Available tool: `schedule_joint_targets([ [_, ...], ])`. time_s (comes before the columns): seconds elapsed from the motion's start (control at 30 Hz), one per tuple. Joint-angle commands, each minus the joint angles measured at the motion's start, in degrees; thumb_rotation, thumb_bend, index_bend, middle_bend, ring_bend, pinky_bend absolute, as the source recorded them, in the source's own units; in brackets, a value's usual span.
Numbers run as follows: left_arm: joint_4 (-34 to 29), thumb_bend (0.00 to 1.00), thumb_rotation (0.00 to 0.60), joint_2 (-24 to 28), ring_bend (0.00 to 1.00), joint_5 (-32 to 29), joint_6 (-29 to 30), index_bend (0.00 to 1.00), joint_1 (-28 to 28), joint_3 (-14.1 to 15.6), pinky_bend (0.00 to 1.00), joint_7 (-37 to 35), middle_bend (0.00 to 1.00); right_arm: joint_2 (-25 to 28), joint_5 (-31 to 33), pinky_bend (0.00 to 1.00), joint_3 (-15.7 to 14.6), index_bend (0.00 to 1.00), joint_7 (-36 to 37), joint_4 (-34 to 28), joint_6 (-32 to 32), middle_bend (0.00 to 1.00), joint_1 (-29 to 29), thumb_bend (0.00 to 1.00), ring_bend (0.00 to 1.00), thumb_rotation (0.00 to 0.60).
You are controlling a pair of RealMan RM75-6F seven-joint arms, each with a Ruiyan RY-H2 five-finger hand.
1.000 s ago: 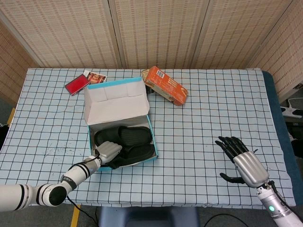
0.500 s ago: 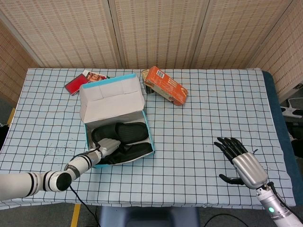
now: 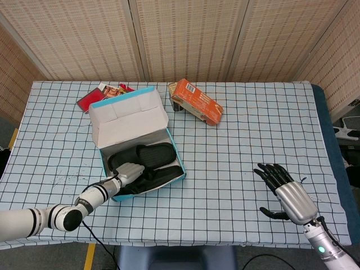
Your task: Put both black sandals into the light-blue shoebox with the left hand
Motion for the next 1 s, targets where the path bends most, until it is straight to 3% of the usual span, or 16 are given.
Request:
schedule_joint_targets([
  [0.03, -0.7, 0.44, 0.6, 0.5, 0.0, 11.2, 2.8, 0.0, 6.1, -4.2, 0.19, -7.5, 0.0, 0.1, 0.0, 0.0, 0.0, 0.0, 0.0, -0.1, 0.1, 0.0, 0.0, 0.12, 0.0, 0.538],
  [0.5, -0.3, 0.42, 0.6, 3.7, 0.0, 31.0, -0.4, 0.0, 12.0, -8.6, 0.09, -29.0, 0.0, 0.0, -0.2, 0.0, 0.1, 0.0, -1.5, -1.3, 0.3, 0.0, -0.1, 0.12, 0.0, 0.538],
  [0.8, 0.8, 0.43, 0.6, 5.3, 0.0, 41.7, 3.5, 0.0, 13.6, -7.7, 0.08, -40.4, 0.0, 0.1, -0.3, 0.0, 0.0, 0.0, -2.4, -2.1, 0.4, 0.0, -0.4, 0.12, 0.0, 0.539],
  [1.0, 2.3, 0.42, 0.6, 3.7, 0.0, 44.8, 8.1, 0.0, 14.3, -6.2, 0.08, -41.9, 0.0, 0.0, -0.5, 0.0, -0.2, 0.0, -2.1, -1.9, 0.4, 0.0, -0.4, 0.12, 0.0, 0.539],
])
